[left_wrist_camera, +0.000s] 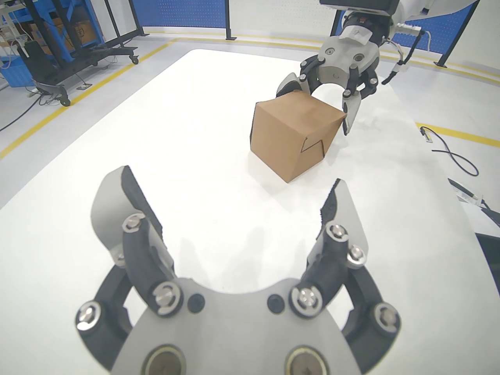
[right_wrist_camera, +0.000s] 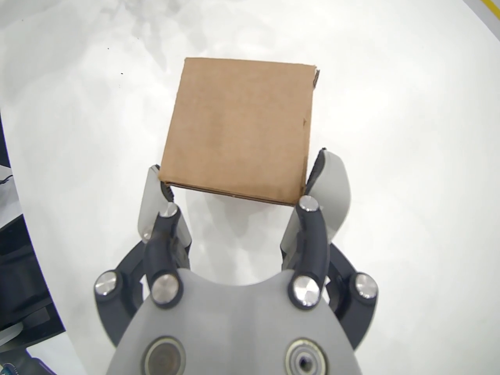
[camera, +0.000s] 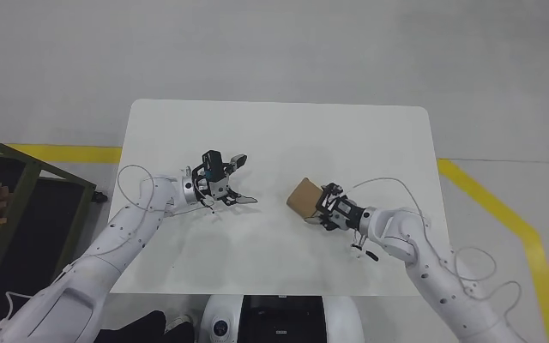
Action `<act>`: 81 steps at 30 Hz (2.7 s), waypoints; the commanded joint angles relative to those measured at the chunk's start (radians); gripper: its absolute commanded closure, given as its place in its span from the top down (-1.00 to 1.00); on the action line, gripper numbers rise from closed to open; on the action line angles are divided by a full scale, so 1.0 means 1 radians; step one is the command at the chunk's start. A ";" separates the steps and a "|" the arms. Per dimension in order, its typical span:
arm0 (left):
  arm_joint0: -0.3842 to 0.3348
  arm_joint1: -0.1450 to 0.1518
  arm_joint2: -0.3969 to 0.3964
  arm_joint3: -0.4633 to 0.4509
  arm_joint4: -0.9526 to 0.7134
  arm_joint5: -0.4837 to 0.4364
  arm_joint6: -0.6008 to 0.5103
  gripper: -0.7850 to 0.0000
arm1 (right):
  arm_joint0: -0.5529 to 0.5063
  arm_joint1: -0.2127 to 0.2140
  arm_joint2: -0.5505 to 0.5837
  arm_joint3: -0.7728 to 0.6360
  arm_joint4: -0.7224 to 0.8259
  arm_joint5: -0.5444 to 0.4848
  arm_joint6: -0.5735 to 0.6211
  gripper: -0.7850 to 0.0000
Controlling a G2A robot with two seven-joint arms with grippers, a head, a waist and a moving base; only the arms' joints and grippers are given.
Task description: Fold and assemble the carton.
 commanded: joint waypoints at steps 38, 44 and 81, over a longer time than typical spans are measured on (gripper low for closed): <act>0.000 0.000 0.000 0.000 0.000 0.000 0.000 1.00 | -0.049 0.027 0.284 -0.397 0.128 -0.137 -0.382 -0.08; 0.000 0.000 0.000 0.000 0.000 0.000 0.000 1.00 | -0.068 0.027 0.305 -0.421 0.124 -0.127 -0.412 -0.07; 0.000 0.000 0.000 0.000 0.000 0.000 0.000 1.00 | 0.054 -0.031 -0.039 0.074 -0.046 0.044 -0.117 0.74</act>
